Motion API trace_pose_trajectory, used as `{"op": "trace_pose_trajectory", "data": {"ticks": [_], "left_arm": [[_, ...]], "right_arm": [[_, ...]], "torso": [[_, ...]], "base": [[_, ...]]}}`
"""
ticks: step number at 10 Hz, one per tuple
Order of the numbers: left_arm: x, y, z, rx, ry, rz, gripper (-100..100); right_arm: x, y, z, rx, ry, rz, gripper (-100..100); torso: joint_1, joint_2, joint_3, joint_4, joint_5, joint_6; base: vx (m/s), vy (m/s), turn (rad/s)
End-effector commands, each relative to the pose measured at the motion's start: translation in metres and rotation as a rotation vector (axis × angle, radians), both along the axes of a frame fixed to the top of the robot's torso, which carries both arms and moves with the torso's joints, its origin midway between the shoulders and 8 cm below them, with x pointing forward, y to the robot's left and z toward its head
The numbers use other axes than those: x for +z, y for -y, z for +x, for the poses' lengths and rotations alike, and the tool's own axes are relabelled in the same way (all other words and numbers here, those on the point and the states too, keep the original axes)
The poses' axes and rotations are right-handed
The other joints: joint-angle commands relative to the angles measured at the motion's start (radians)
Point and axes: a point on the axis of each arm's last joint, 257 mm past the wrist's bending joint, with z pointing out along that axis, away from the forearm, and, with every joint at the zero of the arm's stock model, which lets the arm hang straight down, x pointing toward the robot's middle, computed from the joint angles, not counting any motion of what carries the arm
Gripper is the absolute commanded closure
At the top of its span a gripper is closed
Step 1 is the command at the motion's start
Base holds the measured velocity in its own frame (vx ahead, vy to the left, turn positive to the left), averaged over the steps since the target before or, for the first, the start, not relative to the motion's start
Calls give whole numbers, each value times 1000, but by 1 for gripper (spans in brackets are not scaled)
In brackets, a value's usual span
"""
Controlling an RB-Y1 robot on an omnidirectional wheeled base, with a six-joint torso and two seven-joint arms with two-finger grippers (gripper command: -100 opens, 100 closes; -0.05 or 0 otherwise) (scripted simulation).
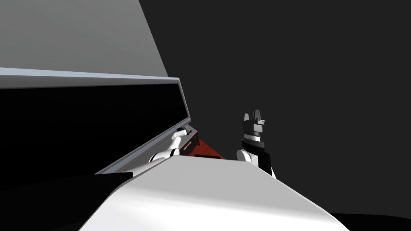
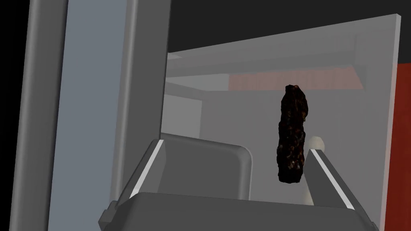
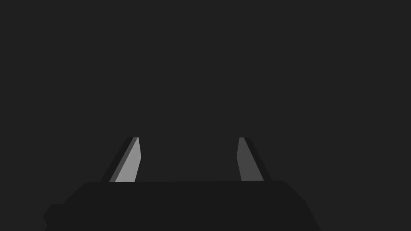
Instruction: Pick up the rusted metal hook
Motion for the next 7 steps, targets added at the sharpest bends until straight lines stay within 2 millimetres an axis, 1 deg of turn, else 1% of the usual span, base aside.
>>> {"op": "trace_pose_trajectory", "data": {"ticks": [1, 2, 3, 7], "left_arm": [[-13, 6, -6, 2, -34, -15, -100], [-22, 9, -12, 6, -60, -30, -100], [-27, 10, -15, 6, -70, -33, -100], [-65, 30, -45, 10, -178, -88, -100]], "right_arm": [[0, 0, 0, 0, 0, 0, 0], [0, 0, 0, 0, 0, 0, 0], [0, 0, 0, 0, 0, 0, 0], [0, 0, 0, 0, 0, 0, 0]], "torso": [[0, 0, 0, 0, 0, 0], [0, 0, 0, 0, 0, 0], [-1, 1, 0, 0, 0, 0], [0, 0, 0, 0, 0, 0]], "base": [[69, 49, -23], [55, 42, -32], [40, 28, -29], [73, 54, -62]]}}
